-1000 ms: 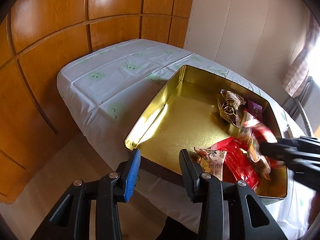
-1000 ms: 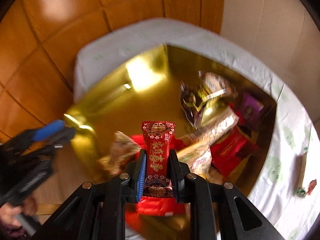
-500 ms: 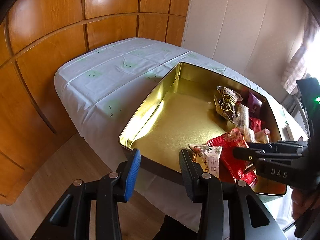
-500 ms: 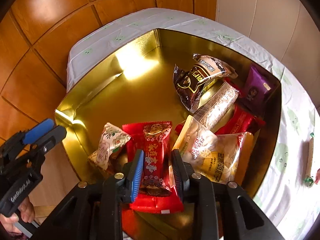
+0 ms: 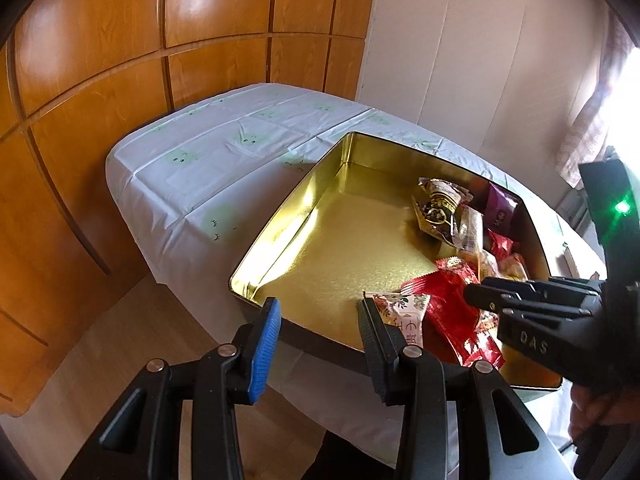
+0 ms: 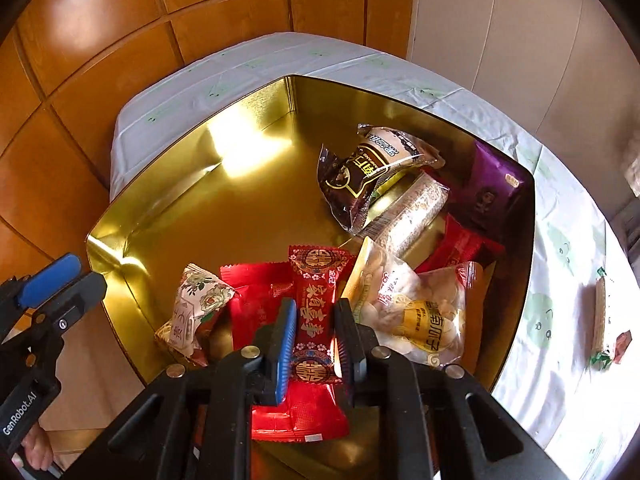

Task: Organize snacks
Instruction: 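Lower the red packet into the tin and open the right gripper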

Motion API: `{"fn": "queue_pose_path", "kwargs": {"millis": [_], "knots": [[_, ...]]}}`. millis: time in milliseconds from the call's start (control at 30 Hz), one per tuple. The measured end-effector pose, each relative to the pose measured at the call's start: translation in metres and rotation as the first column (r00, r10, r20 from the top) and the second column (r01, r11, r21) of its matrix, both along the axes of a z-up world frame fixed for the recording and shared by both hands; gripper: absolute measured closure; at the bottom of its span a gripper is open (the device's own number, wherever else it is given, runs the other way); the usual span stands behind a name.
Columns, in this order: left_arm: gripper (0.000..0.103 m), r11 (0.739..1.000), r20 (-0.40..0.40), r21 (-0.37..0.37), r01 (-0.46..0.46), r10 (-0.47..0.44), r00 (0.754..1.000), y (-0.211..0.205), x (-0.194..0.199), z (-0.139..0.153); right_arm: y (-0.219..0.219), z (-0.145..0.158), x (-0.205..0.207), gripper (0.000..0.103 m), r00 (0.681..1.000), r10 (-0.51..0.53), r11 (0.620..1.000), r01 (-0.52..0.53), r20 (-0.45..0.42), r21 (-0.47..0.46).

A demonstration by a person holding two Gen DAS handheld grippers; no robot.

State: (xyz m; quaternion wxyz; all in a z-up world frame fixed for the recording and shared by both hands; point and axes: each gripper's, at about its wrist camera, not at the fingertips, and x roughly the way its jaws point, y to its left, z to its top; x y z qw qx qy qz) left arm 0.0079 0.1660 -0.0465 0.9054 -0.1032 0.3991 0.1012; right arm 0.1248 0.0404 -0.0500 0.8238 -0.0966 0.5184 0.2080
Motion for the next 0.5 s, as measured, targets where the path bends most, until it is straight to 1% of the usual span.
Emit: {"fn": "queue_pose_path", "kwargs": {"millis": [333,400,500], "knots": [[0.062,1.000,0.004,0.008,0.013,-0.013,1.000,-0.006,-0.003,0.004,-0.004,-0.001,-0.002,0.083,1.000,-0.009,1.000,0.009,0.001,0.016],[0.062,1.000,0.004,0.011,0.014,-0.014,1.000,-0.007,-0.004,0.005,-0.006,-0.001,-0.002,0.083,1.000,-0.013,1.000,0.013,-0.006,0.028],[0.062,1.000,0.000,0.015,0.013,-0.013,1.000,-0.007,-0.005,0.005,-0.012,-0.002,0.001,0.080,0.999,-0.025,0.997,0.028,-0.039,0.067]]}}
